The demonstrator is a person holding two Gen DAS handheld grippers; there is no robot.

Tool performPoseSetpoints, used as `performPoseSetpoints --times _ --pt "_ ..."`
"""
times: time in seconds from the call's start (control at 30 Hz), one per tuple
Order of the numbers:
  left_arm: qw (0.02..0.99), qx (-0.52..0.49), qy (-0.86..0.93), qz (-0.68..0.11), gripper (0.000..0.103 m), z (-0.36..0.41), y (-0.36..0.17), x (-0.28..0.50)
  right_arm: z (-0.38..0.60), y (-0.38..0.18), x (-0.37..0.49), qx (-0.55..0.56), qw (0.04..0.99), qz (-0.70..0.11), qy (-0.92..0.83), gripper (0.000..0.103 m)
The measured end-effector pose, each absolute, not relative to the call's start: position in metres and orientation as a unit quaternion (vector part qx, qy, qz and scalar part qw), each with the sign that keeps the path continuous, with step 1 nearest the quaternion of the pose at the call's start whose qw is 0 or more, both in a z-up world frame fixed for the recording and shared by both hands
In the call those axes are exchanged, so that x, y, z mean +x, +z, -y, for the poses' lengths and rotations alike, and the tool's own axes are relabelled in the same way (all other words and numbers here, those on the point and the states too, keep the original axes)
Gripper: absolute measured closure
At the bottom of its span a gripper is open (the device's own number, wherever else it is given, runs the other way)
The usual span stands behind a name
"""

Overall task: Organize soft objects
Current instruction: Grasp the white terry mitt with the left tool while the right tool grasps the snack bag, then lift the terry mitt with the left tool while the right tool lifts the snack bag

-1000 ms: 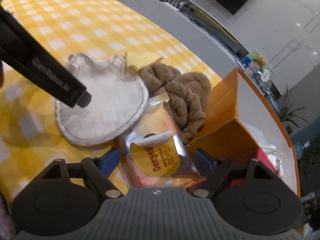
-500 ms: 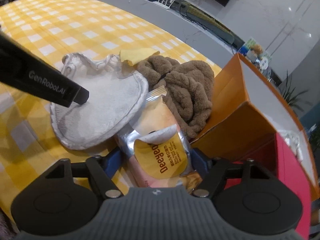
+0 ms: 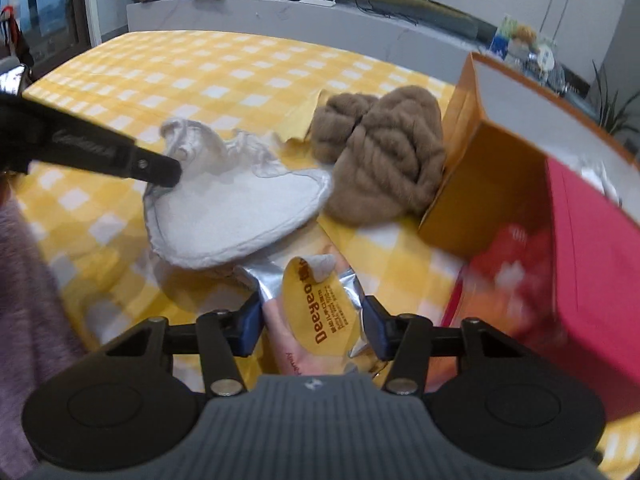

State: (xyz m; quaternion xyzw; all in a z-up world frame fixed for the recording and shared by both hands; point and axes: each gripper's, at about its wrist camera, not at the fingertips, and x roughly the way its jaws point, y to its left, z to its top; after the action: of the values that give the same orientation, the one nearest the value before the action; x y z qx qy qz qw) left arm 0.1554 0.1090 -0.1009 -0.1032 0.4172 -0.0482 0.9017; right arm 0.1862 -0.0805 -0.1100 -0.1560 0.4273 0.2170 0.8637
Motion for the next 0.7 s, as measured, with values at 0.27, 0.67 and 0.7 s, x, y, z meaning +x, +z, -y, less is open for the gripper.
performPoseSetpoints --times 0.27,0.67,0.7 --pt "0.887 -0.050 -0.044 -0.457 0.096 -0.102 -0.107 0.137 0.086 -0.110 0.167 -0.127 0.857 -0.438 0.240 0.044" --pt "0.867 -0.099 -0.020 -0.488 0.032 -0.111 -0.126 0.146 0.108 -0.101 0.170 -0.075 0.883 -0.391 0.250 0.015" --pt "0.866 -0.113 -0.029 -0.486 0.032 -0.112 -0.128 0.145 0.109 -0.103 0.170 -0.073 0.880 -0.395 0.256 0.015"
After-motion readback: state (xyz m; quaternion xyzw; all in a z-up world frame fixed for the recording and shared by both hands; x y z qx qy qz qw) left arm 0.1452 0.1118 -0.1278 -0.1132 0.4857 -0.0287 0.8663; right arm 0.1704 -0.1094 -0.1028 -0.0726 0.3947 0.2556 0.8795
